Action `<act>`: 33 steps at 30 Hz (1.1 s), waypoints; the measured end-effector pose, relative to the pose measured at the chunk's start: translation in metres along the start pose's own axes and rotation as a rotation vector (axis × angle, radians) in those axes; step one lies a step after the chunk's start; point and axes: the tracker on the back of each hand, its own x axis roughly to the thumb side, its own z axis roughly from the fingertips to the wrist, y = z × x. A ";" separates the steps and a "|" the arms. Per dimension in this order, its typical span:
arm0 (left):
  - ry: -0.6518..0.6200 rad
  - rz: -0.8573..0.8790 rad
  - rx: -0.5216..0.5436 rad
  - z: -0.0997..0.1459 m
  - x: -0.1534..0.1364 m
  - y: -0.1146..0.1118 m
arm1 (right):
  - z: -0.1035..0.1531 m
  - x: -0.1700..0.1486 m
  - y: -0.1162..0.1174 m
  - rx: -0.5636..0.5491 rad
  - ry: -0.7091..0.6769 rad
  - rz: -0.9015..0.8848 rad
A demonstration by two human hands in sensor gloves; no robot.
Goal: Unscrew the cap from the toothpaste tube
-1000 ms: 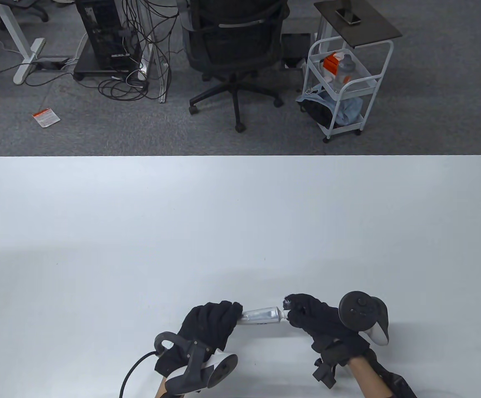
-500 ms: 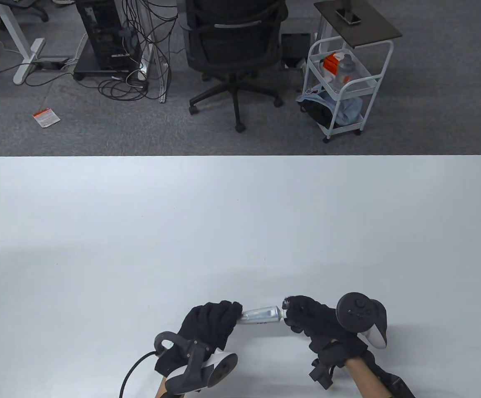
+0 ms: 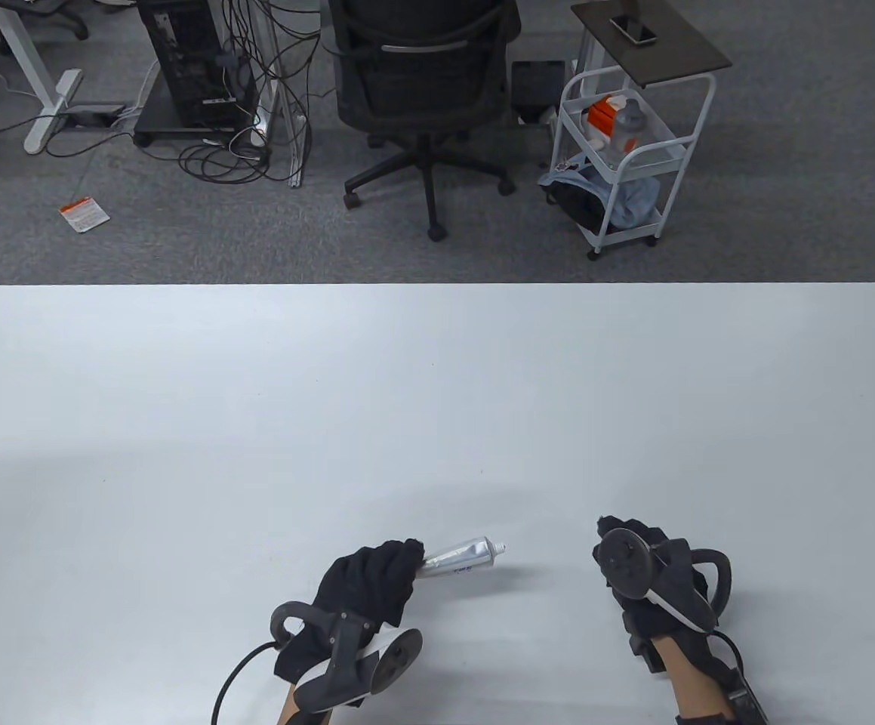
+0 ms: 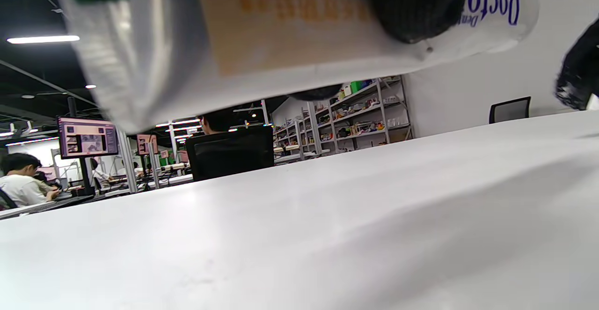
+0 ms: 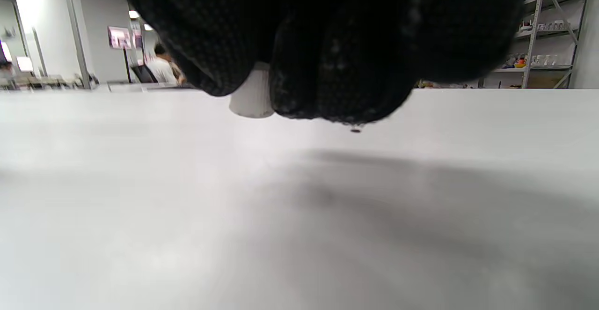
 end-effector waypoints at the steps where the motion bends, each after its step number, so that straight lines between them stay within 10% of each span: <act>1: 0.013 -0.002 -0.005 0.000 -0.001 0.000 | -0.001 0.001 0.002 0.016 0.001 0.022; 9: 0.111 0.031 -0.044 -0.004 -0.011 -0.004 | -0.003 0.011 0.012 0.089 -0.013 0.107; 17: 0.322 0.079 -0.164 -0.013 -0.034 -0.020 | 0.012 0.004 -0.010 -0.172 -0.011 -0.070; 33: 0.491 0.024 -0.421 -0.022 -0.059 -0.045 | 0.014 0.007 -0.010 -0.141 -0.055 -0.062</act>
